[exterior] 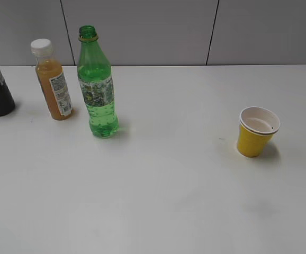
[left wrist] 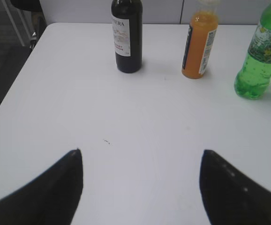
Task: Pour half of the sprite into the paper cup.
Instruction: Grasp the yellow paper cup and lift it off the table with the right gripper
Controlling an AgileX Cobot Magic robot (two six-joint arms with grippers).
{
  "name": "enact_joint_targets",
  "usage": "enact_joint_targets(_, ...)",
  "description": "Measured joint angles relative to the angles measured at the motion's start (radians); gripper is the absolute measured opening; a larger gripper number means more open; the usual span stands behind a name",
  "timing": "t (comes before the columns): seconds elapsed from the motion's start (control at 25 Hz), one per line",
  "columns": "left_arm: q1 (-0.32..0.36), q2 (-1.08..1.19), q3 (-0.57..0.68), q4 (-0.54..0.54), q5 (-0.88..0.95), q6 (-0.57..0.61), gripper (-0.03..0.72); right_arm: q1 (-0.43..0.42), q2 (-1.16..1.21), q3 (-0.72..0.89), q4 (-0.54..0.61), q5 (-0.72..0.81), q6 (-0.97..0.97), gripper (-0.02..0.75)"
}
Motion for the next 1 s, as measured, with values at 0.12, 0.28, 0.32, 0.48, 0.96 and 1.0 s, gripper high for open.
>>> enact_joint_targets(0.12, 0.000, 0.000, 0.000, 0.000, 0.000, 0.000, 0.588, 0.000, 0.059, 0.065, 0.005, -0.101, 0.000, 0.592)
enact_joint_targets(0.28, 0.000, 0.000, 0.000, 0.000, 0.000, 0.000, 0.588, 0.000, 0.125, 0.166, 0.039, -0.287, 0.000, 0.592)
enact_joint_targets(0.32, 0.000, 0.000, 0.000, 0.000, 0.000, 0.000, 0.588, 0.000, 0.145, 0.186, 0.042, -0.325, 0.000, 0.592)
enact_joint_targets(0.48, 0.000, 0.000, 0.000, 0.000, 0.000, 0.000, 0.588, 0.000, 0.244, 0.229, 0.045, -0.445, 0.001, 0.592)
enact_joint_targets(0.96, 0.000, 0.000, 0.000, 0.000, 0.000, 0.000, 0.588, 0.000, 0.576, 0.232, -0.240, -0.772, 0.279, 0.592)
enact_joint_targets(1.0, 0.000, 0.000, 0.000, 0.000, 0.000, 0.000, 0.588, 0.000, 0.605, 0.234, -0.249, -0.785, 0.284, 0.592)
